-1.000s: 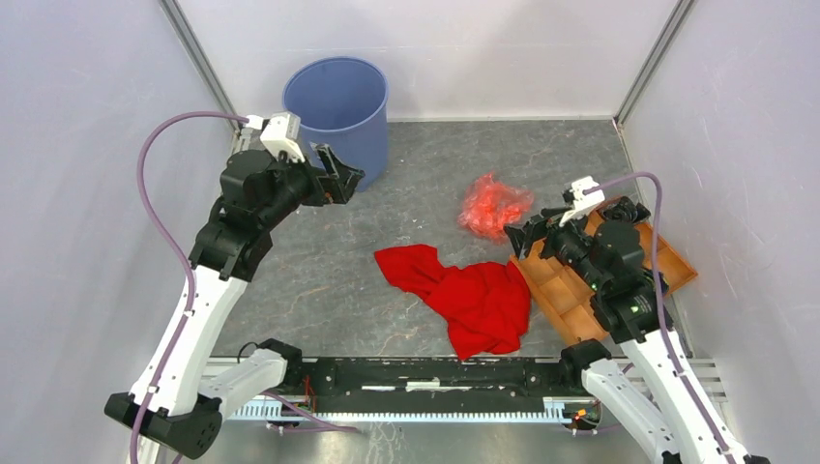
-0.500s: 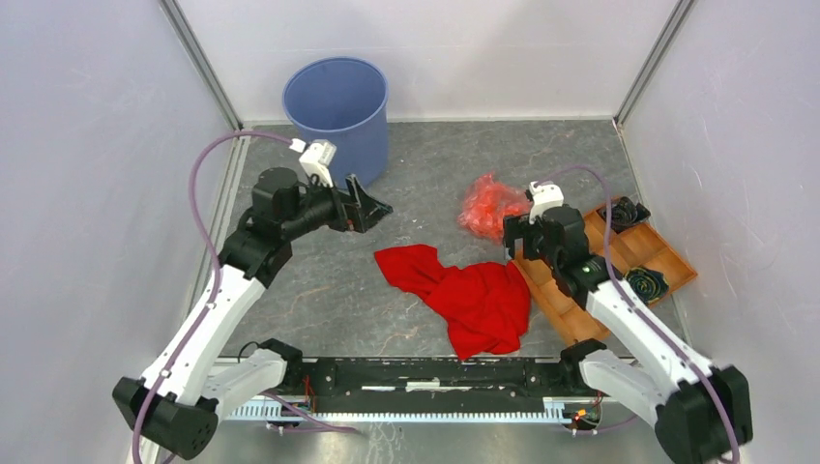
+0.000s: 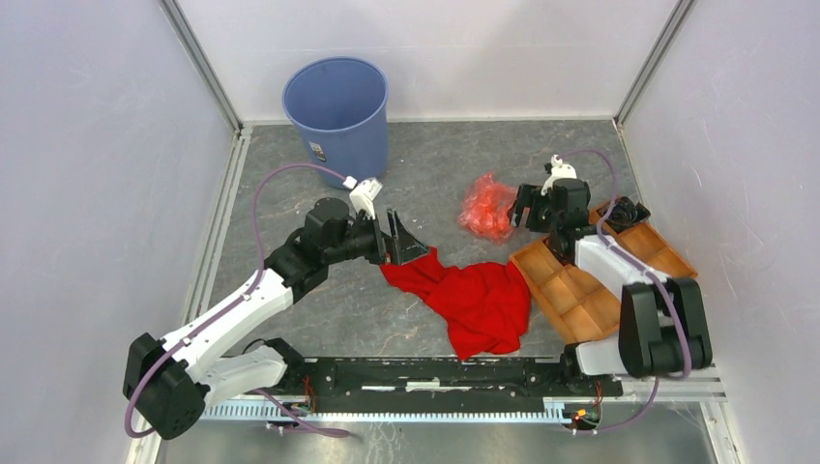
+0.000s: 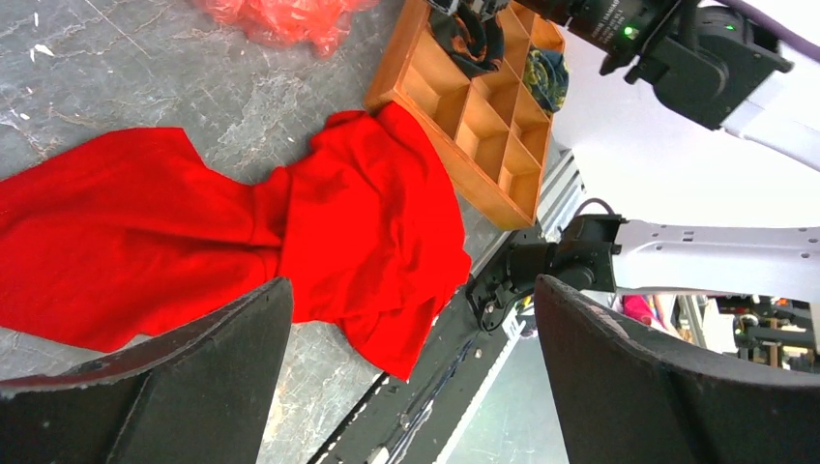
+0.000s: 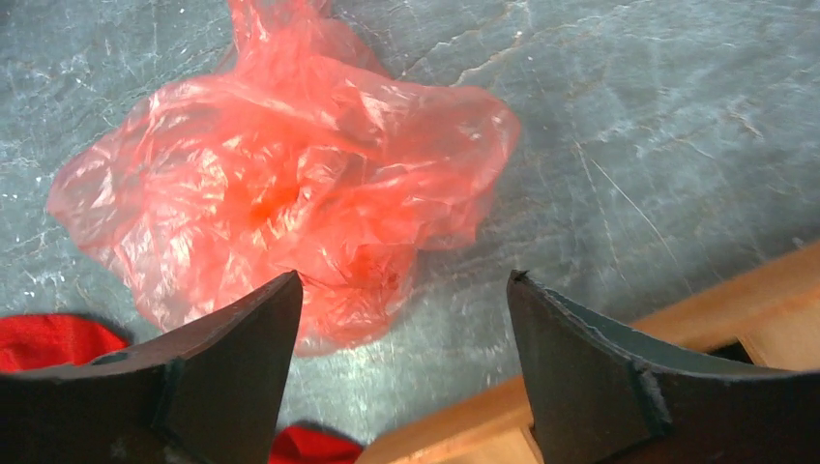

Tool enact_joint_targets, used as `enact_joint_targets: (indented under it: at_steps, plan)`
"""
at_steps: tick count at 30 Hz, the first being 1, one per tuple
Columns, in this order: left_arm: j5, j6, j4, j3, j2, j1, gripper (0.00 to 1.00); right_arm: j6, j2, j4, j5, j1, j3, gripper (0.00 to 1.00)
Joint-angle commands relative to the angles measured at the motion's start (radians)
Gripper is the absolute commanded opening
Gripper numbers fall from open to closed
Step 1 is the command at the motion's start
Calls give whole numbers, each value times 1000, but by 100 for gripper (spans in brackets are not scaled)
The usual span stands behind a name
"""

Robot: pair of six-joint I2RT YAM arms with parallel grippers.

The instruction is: Put the trash bags into the trash bin

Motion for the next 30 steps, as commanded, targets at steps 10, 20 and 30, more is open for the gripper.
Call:
enact_joint_targets:
  at_steps: [10,20,30]
  plan:
    - [-196,-12,-198,142,104,-4,100,-9,231,285,-483,35,147,5]
    - [-322,95,-310,268,186,9,100,-56,58,366,-679,201,19,0]
    - [-267,83,-239,236,271,50,97,-51,-15,363,-800,252,-26,0]
